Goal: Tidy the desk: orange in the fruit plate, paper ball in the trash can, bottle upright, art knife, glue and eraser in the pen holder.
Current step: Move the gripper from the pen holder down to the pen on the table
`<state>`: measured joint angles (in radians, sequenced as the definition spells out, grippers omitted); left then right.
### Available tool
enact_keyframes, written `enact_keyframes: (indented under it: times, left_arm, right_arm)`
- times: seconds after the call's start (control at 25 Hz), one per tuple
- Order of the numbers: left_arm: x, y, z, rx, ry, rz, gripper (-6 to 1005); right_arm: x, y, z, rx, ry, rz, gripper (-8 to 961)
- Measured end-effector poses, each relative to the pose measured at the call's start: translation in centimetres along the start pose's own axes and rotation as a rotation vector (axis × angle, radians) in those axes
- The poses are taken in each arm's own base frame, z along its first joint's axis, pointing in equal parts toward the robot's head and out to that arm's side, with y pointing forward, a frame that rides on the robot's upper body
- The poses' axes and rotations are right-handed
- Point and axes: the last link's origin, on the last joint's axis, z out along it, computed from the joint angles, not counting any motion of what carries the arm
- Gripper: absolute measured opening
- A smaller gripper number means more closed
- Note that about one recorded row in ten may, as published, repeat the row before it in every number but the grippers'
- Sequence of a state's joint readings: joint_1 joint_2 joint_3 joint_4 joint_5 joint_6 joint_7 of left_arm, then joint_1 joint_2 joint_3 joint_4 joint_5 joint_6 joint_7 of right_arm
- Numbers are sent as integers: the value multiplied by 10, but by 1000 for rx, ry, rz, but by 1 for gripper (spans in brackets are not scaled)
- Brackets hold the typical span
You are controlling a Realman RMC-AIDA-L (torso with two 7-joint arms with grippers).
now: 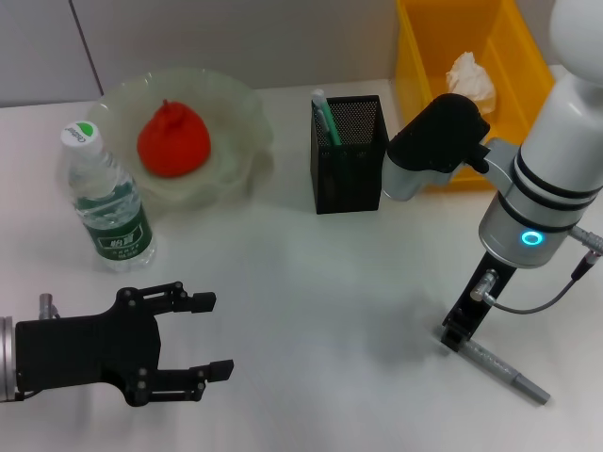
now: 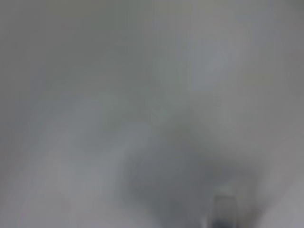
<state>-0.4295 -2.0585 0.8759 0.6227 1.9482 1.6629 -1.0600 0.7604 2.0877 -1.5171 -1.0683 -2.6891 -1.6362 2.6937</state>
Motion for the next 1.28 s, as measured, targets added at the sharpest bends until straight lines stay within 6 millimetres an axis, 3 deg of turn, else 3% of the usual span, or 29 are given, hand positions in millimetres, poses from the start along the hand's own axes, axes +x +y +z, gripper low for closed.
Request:
enact_keyframes:
  times: [1.28]
  left_arm:
    - [1,-1,1,0,0,5,802]
  right_arm:
    - [0,1,3,-13,-2,5,216]
